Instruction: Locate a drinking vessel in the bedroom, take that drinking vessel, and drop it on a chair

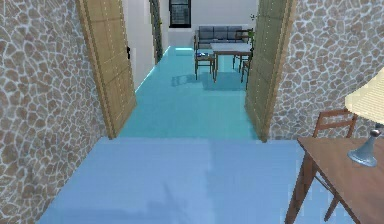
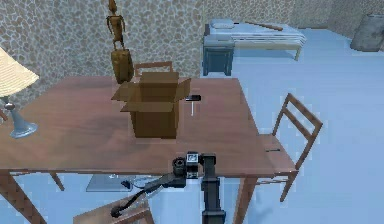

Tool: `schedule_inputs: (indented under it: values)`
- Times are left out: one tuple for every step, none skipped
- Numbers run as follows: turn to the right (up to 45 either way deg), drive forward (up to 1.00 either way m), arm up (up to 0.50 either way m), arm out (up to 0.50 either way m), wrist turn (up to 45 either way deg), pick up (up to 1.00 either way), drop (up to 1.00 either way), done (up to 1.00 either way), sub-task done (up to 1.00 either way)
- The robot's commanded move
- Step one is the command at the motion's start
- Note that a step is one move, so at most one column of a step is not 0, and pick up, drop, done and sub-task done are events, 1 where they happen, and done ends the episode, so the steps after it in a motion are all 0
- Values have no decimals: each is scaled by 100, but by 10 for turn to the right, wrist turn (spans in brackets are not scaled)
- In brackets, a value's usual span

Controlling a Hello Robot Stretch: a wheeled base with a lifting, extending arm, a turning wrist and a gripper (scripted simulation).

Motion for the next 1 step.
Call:
schedule_inputs:
  values:
    - [0,0,0,0,0,0,0,100,0]
